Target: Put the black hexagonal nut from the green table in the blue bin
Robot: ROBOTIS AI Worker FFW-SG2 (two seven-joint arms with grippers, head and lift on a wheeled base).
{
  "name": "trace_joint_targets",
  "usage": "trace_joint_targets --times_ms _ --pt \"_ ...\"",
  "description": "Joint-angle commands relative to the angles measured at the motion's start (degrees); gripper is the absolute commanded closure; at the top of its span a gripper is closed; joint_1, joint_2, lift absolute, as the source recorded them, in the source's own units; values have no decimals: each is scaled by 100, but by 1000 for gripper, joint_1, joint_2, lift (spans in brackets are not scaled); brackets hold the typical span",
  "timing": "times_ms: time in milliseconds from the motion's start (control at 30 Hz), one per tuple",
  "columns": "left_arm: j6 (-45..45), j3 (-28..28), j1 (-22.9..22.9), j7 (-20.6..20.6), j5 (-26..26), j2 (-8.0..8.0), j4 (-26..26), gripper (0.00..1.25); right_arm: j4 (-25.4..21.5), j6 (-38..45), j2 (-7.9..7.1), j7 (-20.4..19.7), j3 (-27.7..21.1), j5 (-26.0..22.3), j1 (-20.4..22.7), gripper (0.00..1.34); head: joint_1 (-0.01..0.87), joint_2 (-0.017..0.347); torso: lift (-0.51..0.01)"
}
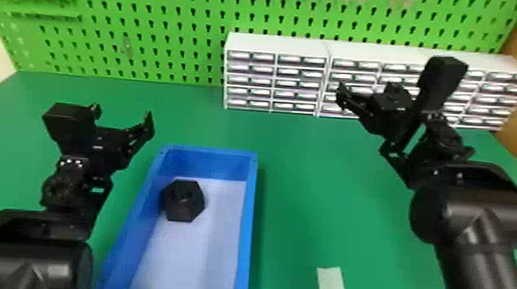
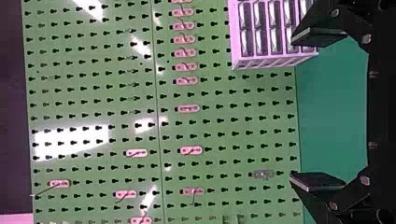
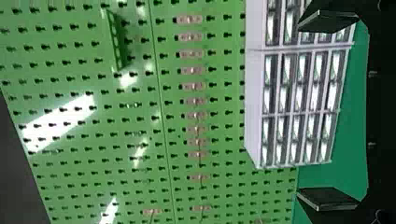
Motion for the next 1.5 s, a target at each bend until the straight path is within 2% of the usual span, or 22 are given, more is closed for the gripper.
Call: trace_joint_targets --times_ms 0,267,467,967,1467 --pt "0 0 6 0 6 0 -5 243 9 -248 38 -181 -22 53 173 67 686 52 -97" --pt "9 -35 -3 0 -3 0 -5 242 44 -661 55 -550 31 440 393 67 686 52 -97" --pt "18 -53 -21 0 6 0 4 242 228 -1241 82 -770 49 527 630 67 686 52 -97" --pt "62 -176 -56 0 -11 0 4 242 387 -1338 170 -823 -30 334 999 67 686 52 -97" --pt "105 -237 -100 0 -20 0 13 242 387 -1302 170 -823 -22 290 1017 67 686 52 -97"
